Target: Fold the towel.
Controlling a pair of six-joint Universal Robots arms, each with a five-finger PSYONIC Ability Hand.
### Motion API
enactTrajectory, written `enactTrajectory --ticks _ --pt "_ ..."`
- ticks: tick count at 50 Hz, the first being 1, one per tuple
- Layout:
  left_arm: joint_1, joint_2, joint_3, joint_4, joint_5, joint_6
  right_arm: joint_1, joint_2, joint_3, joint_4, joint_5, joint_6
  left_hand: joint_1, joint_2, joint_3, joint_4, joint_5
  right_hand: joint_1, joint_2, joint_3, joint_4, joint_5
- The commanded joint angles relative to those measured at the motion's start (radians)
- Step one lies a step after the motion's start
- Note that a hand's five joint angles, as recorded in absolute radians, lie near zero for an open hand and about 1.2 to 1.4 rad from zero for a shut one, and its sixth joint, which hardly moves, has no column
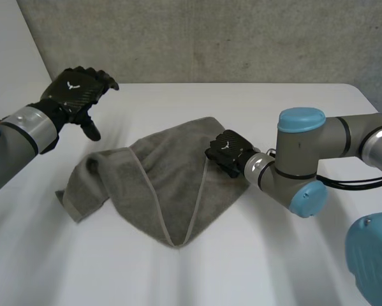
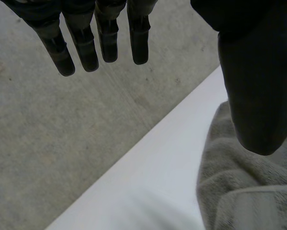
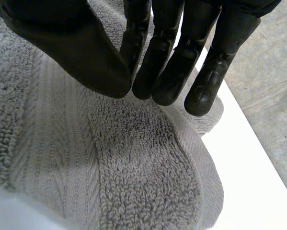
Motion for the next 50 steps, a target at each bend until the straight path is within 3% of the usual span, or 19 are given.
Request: enactTrajectory --ticks 1,5,12,13,14,15,16,21,26,35,50 --pt "0.019 0.006 0.018 -0.013 0.0 -0.001 -0.031 -0.109 0.127 -0.008 -0.012 0.005 -0.059 -0.055 -0.059 -0.066 -0.022 0.11 0.133 0.138 0.131 0.109" --pt "0.033 0.004 0.0 -0.027 0.0 -0.001 -0.088 -0.225 0.279 -0.008 -0.022 0.008 -0.059 -0.055 -0.059 -0.066 -0.022 0.11 0.133 0.138 0.131 0.109" --pt "0.017 0.001 -0.048 -0.028 0.003 0.0 -0.134 -0.303 0.403 -0.014 -0.067 0.017 -0.059 -0.055 -0.059 -0.066 -0.022 0.11 0.133 0.138 0.131 0.109" --pt "0.013 -0.008 -0.051 -0.028 0.005 0.0 -0.131 -0.306 0.399 -0.028 -0.065 0.021 -0.059 -0.055 -0.059 -0.066 -0.022 -0.113 -0.09 -0.084 -0.091 -0.114" --pt "0.013 -0.008 -0.051 -0.028 0.005 0.0 -0.131 -0.306 0.399 -0.028 -0.065 0.022 -0.059 -0.055 -0.059 -0.066 -0.022 -0.115 -0.092 -0.087 -0.094 -0.116" --pt "0.003 -0.015 -0.05 -0.025 0.005 -0.001 -0.125 -0.307 0.385 -0.051 -0.061 0.035 -0.059 -0.055 -0.059 -0.066 -0.022 -0.708 -0.685 -0.68 -0.687 -0.709" --pt "-0.012 -0.035 -0.042 -0.024 0.003 -0.001 -0.117 -0.303 0.362 -0.083 -0.053 0.064 -0.056 -0.052 -0.057 -0.063 -0.019 -1.112 -1.088 -1.083 -1.09 -1.113" --pt "-0.105 -0.109 0.004 -0.027 0.0 -0.001 -0.079 -0.246 0.24 -0.152 -0.015 0.199 -0.039 -0.035 -0.039 -0.045 -0.002 -1.112 -1.088 -1.083 -1.09 -1.113" --pt "-0.158 -0.175 0.035 -0.033 -0.002 -0.003 -0.03 -0.128 0.065 -0.091 -0.007 0.229 -0.033 -0.029 -0.033 -0.039 0.004 -1.112 -1.088 -1.083 -1.09 -1.113" --pt "-0.179 -0.281 0.099 -0.071 -0.014 0.002 0.006 0.102 -0.204 0.058 -0.003 0.229 -0.015 -0.011 -0.015 -0.022 0.022 -1.07 -1.046 -1.041 -1.048 -1.07" --pt "-0.182 -0.286 0.099 -0.08 -0.017 0.026 0.006 0.171 -0.256 0.107 0.005 0.229 -0.018 -0.014 -0.018 -0.024 0.019 -0.894 -0.87 -0.865 -0.872 -0.894"
